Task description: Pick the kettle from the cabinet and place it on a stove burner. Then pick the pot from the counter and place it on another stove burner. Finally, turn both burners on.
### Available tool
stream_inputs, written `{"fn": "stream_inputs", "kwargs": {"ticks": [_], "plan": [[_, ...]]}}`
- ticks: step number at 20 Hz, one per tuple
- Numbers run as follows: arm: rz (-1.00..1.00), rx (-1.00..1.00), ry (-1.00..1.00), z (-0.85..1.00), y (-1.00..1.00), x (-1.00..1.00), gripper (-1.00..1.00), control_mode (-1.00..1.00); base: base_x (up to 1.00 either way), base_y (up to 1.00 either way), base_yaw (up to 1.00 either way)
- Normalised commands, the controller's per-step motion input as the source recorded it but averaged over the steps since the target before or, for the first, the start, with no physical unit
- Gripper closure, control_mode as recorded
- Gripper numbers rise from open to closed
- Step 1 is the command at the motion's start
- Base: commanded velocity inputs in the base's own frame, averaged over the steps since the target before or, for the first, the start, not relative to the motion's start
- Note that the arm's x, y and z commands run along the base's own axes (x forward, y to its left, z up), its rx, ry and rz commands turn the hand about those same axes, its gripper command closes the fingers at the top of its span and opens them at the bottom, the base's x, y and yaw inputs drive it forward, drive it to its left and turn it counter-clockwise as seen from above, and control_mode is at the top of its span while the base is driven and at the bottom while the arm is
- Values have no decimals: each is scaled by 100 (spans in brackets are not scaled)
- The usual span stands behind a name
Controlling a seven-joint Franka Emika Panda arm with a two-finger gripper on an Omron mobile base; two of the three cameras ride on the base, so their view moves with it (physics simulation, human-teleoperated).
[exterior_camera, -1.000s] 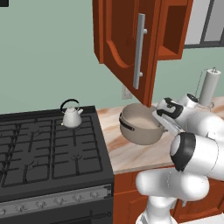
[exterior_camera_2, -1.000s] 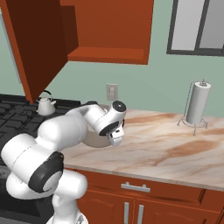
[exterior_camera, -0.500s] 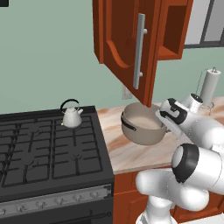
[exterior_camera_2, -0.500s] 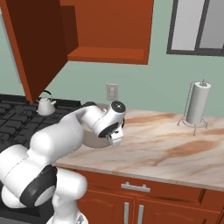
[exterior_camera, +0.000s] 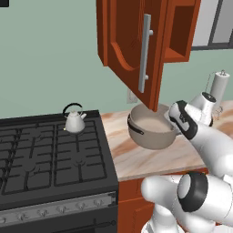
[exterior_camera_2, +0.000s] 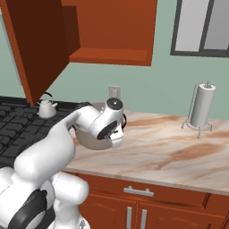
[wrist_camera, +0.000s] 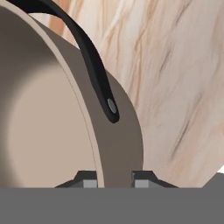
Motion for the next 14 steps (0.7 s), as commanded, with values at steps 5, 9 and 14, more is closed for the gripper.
{"fn": "stream_inputs", "kwargs": {"ticks": [5, 9, 14], "plan": [[0, -4, 0, 36, 0, -36, 100, -100, 0, 0, 0], [0, 0, 0, 32, -1, -42, 100, -100, 0, 0, 0], [0, 0, 0, 32, -4, -39, 100, -100, 0, 0, 0]]}}
